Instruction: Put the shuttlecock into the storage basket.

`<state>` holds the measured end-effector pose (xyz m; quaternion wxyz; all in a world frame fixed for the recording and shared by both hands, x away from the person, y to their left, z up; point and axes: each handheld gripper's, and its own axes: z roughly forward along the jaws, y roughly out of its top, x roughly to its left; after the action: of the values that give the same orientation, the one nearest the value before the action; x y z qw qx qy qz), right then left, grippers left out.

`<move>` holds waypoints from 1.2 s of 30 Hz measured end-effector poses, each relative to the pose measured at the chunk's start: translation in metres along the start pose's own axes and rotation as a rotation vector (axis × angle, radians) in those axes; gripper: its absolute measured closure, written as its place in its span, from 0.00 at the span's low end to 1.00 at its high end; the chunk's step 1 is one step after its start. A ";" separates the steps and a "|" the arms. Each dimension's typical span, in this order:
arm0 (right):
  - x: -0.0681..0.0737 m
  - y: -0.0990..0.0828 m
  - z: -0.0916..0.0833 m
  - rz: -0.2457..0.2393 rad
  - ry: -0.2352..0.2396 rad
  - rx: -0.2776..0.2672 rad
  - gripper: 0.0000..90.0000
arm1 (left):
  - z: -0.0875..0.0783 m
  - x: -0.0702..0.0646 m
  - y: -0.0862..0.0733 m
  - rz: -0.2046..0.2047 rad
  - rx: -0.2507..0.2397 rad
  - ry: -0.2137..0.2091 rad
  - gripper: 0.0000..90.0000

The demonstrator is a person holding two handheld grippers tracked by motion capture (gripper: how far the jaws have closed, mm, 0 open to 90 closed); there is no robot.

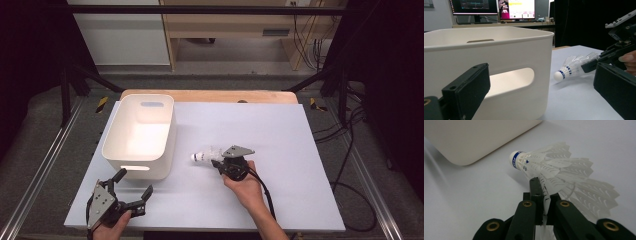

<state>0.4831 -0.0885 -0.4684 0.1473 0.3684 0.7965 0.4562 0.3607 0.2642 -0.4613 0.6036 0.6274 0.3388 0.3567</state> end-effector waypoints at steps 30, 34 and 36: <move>-0.014 0.028 -0.030 -0.016 -0.010 -0.058 0.99 | -0.003 0.002 0.000 0.008 0.000 0.025 0.01; -0.013 0.031 -0.030 -0.022 -0.007 -0.056 0.99 | -0.003 0.002 0.000 0.008 0.000 0.023 0.01; -0.013 0.032 -0.030 -0.027 -0.009 -0.055 0.99 | -0.002 0.002 0.000 0.008 0.000 0.022 0.01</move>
<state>0.4891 -0.1065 -0.4264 0.1670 0.3553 0.7879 0.4744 0.3596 0.2672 -0.4615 0.5983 0.6249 0.3431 0.3658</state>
